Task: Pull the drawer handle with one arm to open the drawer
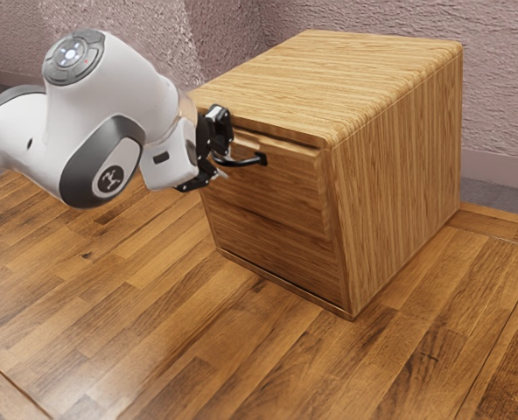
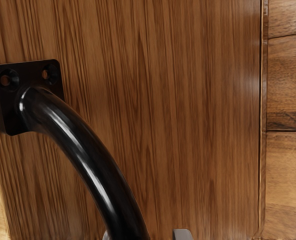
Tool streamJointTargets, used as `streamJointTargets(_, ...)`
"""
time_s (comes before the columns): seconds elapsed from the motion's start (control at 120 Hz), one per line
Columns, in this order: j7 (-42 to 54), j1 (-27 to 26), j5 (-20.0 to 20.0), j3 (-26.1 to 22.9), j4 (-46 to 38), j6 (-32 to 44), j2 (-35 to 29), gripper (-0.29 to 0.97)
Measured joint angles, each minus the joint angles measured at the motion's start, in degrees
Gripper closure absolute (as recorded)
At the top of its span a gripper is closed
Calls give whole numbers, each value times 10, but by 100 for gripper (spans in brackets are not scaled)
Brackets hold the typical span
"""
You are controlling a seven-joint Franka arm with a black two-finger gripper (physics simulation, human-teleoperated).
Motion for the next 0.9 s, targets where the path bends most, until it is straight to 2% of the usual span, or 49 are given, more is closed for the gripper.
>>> streamJointTargets(0.25,-2,6,0,0,-6,-2,-8,62)
streamJointTargets(0.417,-3,5,0,0,-2,-32,-21,64)
streamJointTargets(0.9,-6,12,-11,-27,17,-225,-77,63)
